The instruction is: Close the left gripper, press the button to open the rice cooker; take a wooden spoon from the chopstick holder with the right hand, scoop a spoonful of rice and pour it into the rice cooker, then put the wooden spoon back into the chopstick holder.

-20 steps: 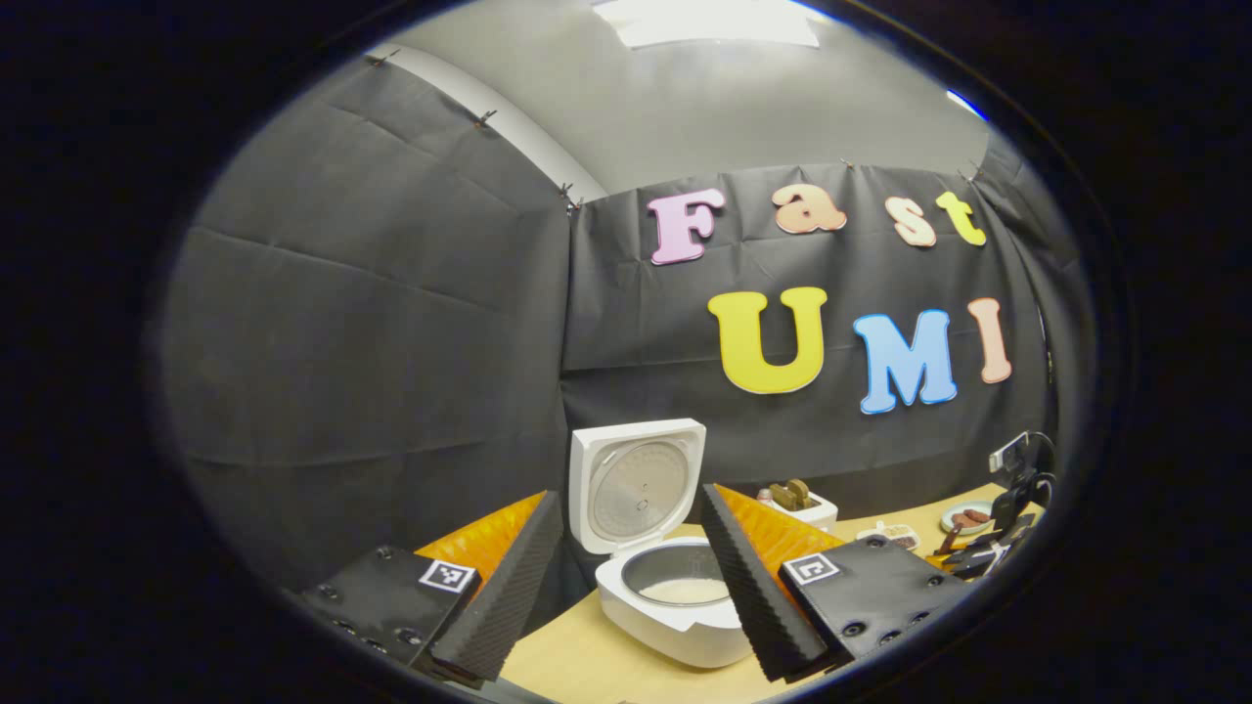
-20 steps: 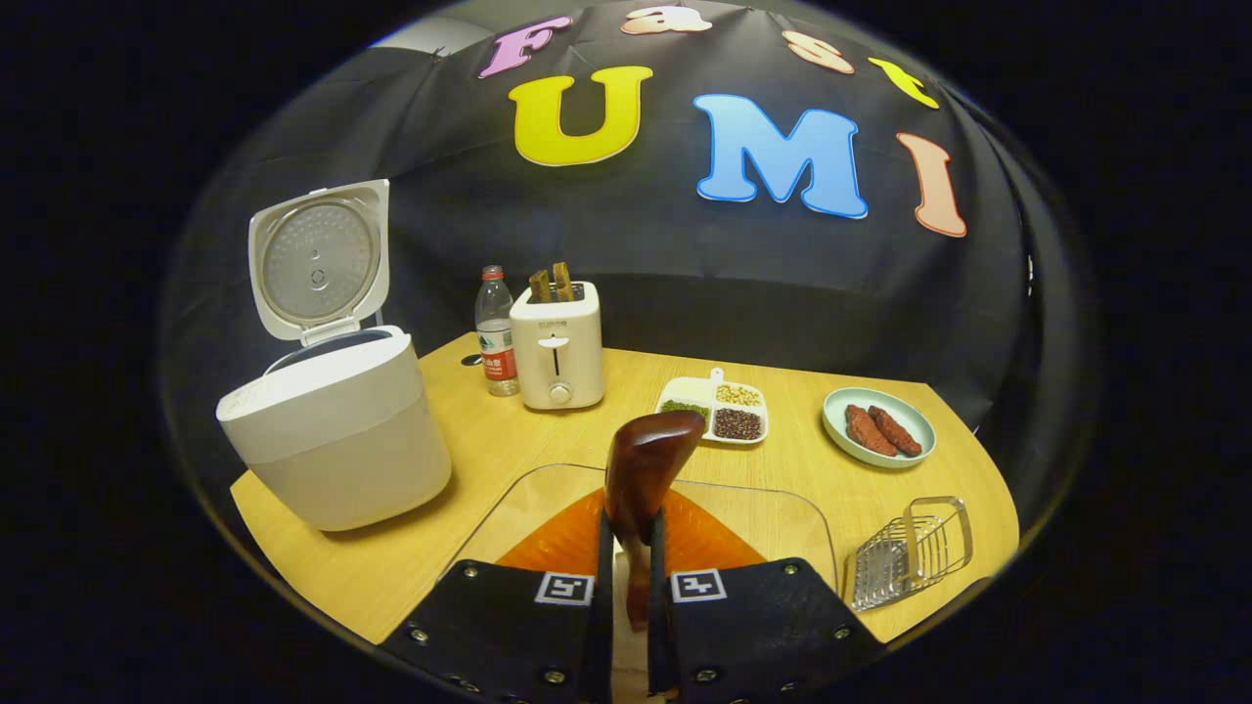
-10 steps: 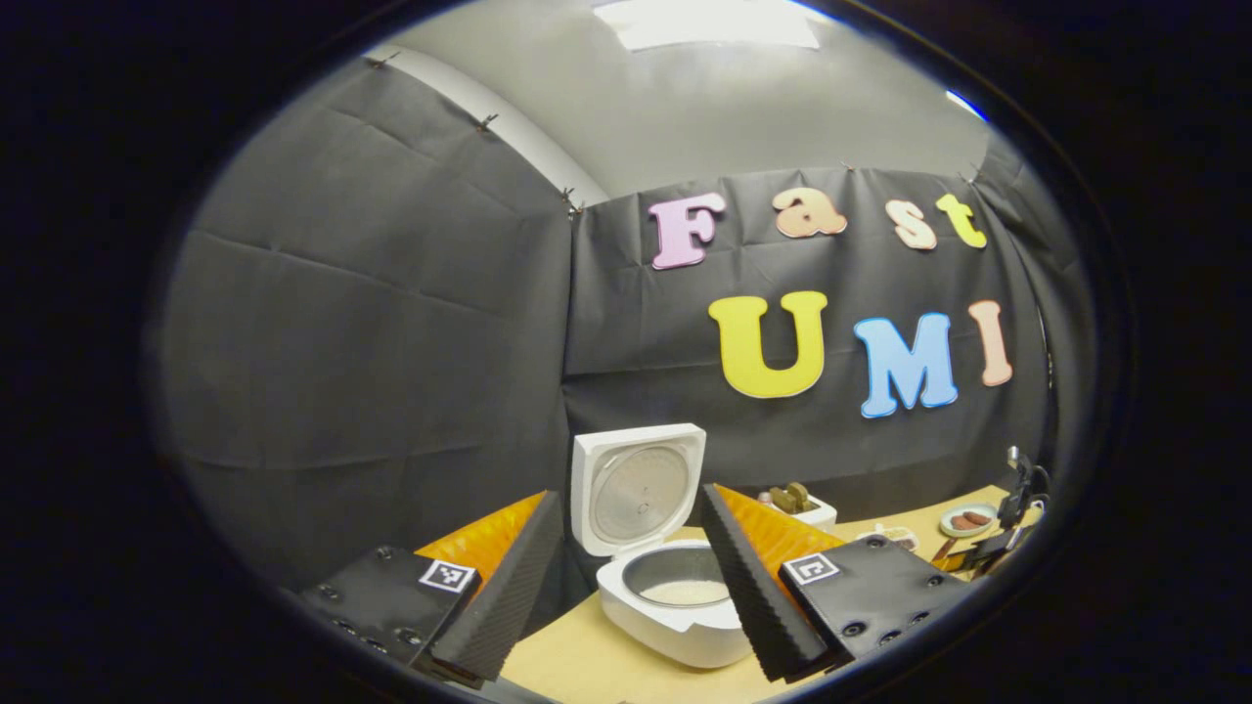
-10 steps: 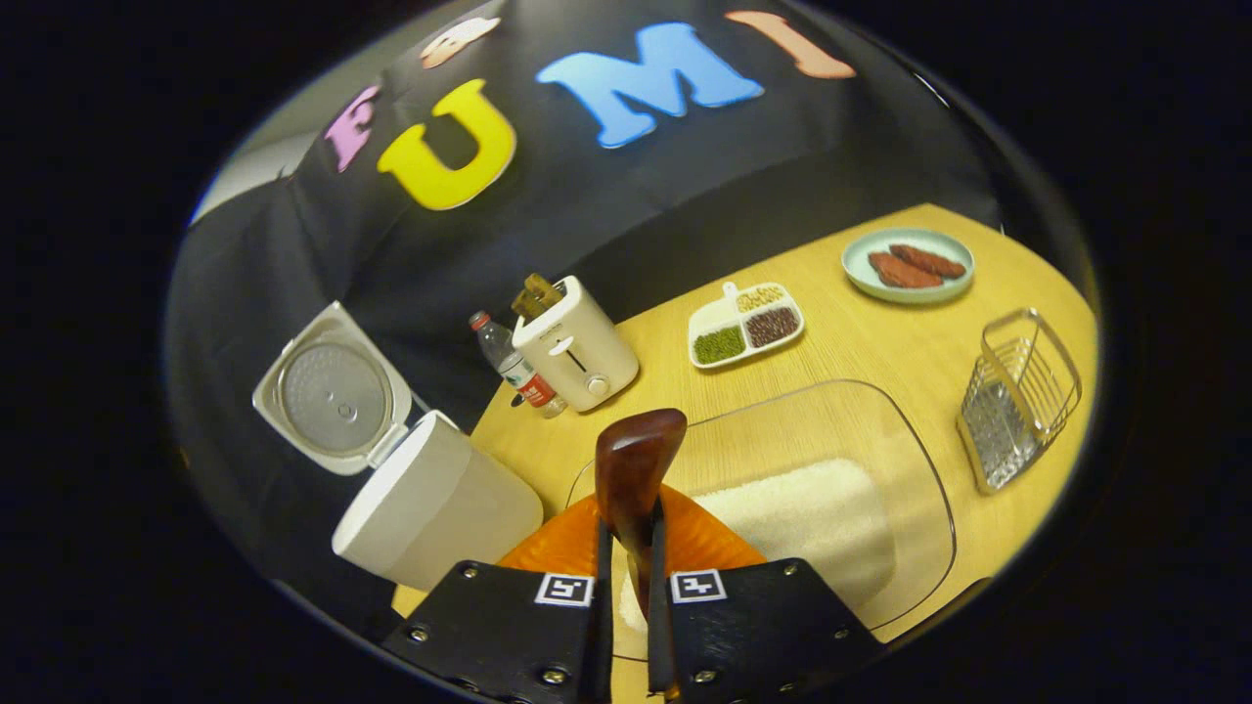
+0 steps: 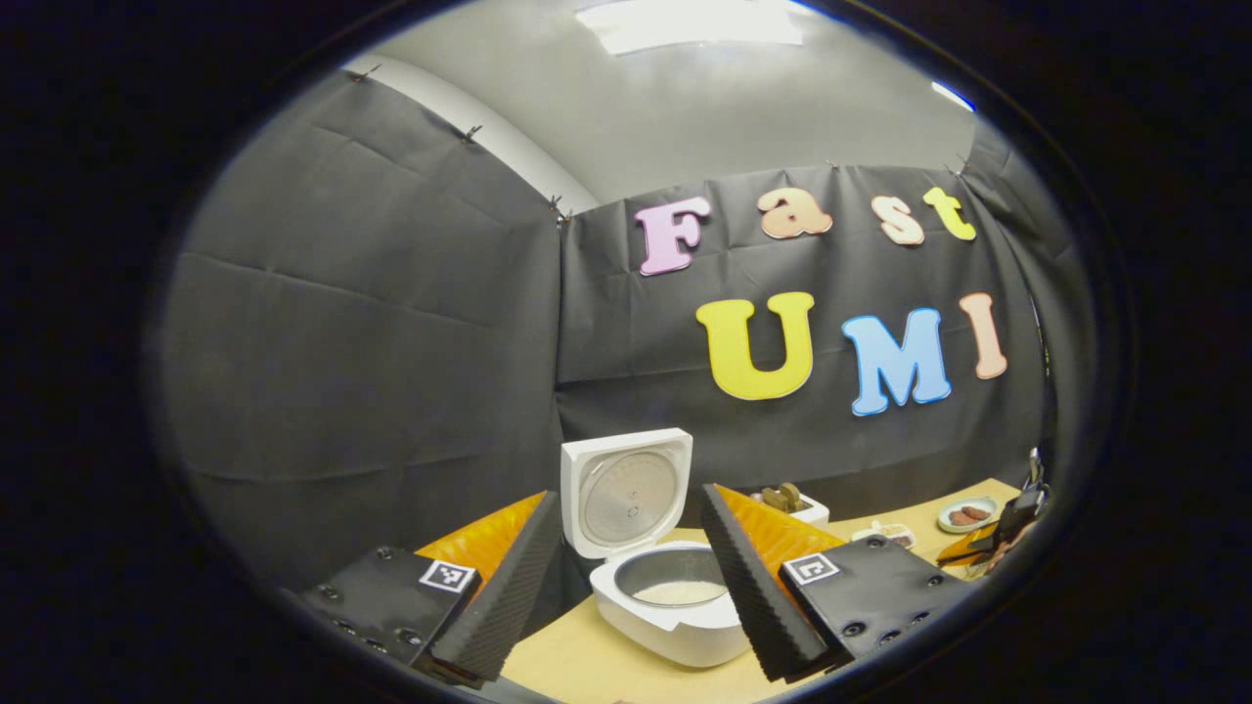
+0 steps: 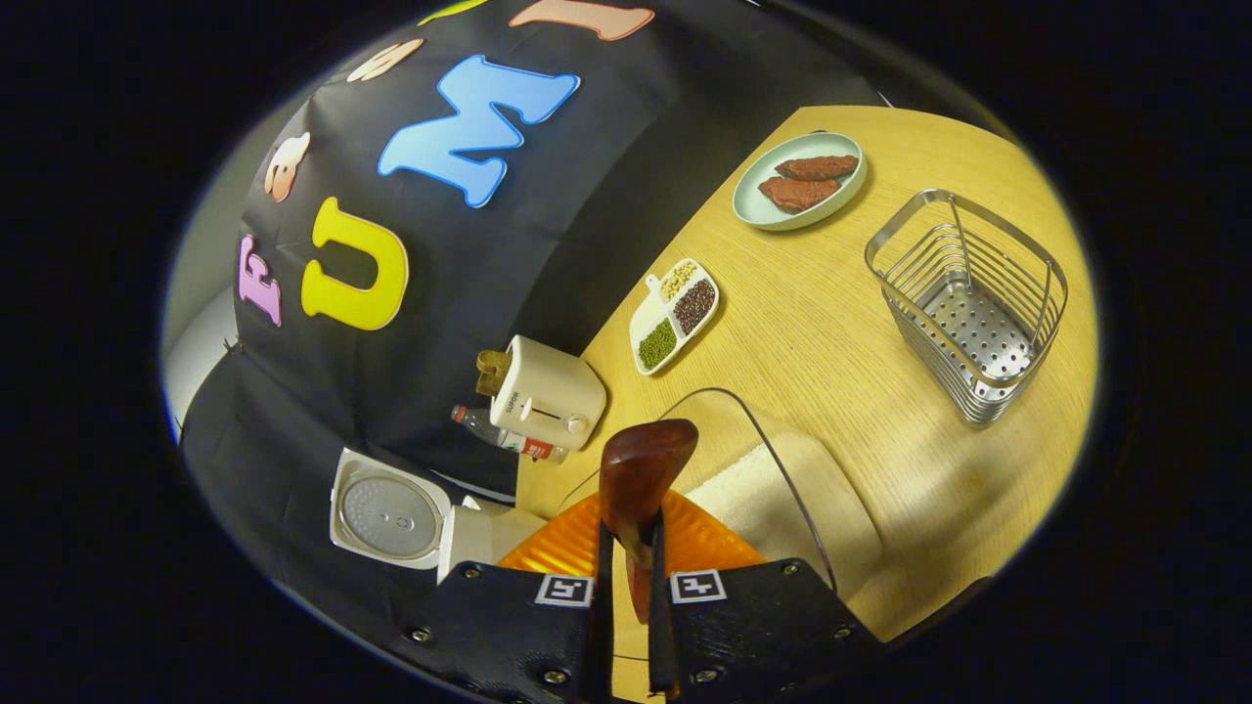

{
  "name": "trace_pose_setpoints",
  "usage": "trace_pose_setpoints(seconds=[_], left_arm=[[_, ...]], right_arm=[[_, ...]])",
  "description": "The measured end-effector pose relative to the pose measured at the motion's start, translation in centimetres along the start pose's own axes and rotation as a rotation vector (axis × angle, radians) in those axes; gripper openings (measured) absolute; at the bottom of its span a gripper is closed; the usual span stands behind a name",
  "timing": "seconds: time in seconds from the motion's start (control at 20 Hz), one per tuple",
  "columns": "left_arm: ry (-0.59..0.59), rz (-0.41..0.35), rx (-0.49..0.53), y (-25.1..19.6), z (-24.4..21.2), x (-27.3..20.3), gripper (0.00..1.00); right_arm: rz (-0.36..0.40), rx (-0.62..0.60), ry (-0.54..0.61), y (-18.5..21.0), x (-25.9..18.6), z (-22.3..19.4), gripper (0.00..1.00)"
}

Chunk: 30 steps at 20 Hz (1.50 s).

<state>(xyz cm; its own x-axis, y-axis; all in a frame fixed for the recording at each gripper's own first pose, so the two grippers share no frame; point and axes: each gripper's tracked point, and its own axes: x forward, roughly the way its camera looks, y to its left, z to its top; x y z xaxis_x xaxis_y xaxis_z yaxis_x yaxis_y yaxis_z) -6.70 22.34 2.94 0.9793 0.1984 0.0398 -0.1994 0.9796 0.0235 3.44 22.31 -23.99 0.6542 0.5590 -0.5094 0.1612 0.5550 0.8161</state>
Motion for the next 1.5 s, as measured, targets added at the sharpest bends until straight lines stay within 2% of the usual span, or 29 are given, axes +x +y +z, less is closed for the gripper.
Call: trace_pose_setpoints(seconds=[0.3, 0.55, 1.05, 1.2, 1.5], left_arm=[[0.0, 0.006, -0.021, -0.3, -0.1, -0.6, 0.99], [0.002, 0.018, -0.029, 0.3, -0.1, -1.1, 0.96], [0.039, 0.041, -0.023, 2.9, -1.8, -2.8, 0.98], [0.041, 0.069, -0.021, 4.6, -2.3, -3.4, 0.96], [0.075, 0.146, -0.055, 8.6, -4.3, -5.0, 0.96]], right_arm=[[0.118, 0.15, -0.005, 3.4, -1.8, 2.1, 0.14], [0.241, 0.28, 0.029, 8.1, -2.2, 2.2, 0.14], [0.359, 0.21, 0.122, 18.2, 0.1, -2.2, 0.14], [0.392, 0.174, 0.142, 21.5, 1.4, -3.7, 0.14], [0.41, 0.111, 0.184, 25.9, 4.6, -7.7, 0.14]])
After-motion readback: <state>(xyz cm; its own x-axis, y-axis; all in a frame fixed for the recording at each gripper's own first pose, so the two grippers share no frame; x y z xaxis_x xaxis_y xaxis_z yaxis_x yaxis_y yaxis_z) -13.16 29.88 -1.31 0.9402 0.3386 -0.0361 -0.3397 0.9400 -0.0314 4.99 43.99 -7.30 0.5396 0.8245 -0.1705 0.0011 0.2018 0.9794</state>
